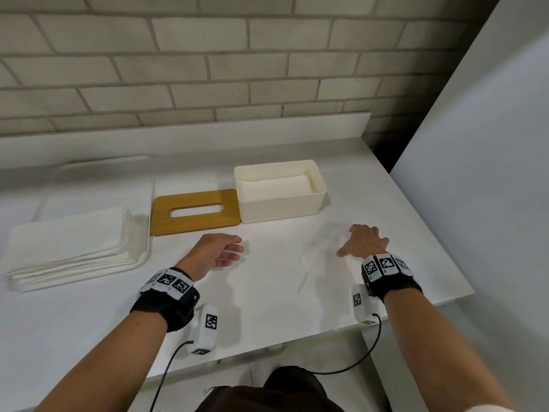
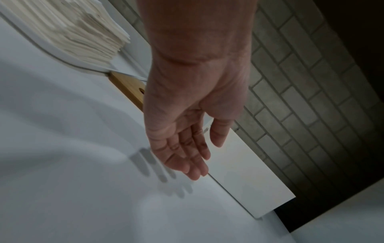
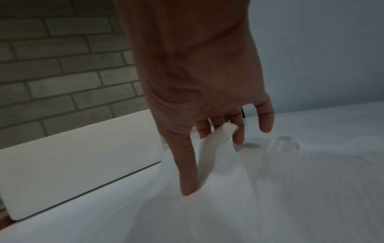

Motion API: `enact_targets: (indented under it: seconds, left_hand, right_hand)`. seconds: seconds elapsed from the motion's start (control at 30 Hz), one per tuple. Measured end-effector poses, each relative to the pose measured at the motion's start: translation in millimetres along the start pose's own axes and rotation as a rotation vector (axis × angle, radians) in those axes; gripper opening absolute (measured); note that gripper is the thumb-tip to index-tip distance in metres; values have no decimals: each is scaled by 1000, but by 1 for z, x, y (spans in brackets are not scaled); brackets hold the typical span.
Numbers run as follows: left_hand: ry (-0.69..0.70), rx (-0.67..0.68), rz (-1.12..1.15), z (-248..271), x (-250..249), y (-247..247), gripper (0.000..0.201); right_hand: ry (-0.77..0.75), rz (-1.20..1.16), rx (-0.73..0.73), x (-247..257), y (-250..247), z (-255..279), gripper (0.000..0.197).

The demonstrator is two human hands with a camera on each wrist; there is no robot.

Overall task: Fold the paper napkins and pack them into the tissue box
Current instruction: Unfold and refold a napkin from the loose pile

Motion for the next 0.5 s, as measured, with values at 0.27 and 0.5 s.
enact_targets:
  seconds: [0.27, 0.5]
  left_hand:
    - [30, 83, 128, 5, 12, 21, 41]
    - [-112, 281, 549, 3, 14, 45, 74]
  right_hand:
    - [-177, -665, 180, 14, -42, 27, 18]
    - [-61, -1430, 296, 26, -58, 40, 32]
Point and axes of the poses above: each hand's wrist, its own z-axis away from the middle knuckle, its own y-axis out of the palm, x = y × z, the point moved 1 cm from there along -z, towards the middle knuckle, and after that the axes turned 7 degrees about -x, right-handed, at the moved point
